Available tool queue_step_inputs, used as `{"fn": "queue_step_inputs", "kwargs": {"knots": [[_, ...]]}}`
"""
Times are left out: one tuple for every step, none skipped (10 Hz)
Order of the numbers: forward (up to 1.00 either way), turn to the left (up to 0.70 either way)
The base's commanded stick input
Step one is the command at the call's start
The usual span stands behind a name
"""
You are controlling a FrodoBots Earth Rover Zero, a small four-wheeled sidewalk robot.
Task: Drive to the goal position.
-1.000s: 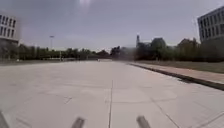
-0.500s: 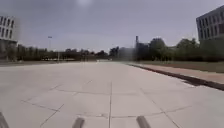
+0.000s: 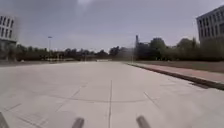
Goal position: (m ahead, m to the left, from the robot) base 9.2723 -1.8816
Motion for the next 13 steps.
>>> {"fn": "queue_step_inputs", "kwargs": {"knots": [[0.70,0.00],[0.70,0.00],[0.70,0.00],[0.70,0.00],[0.70,0.00],[0.70,0.00],[0.70,0.00],[0.70,0.00],[0.70,0.00],[0.70,0.00],[0.70,0.00],[0.70,0.00],[0.70,0.00]]}}
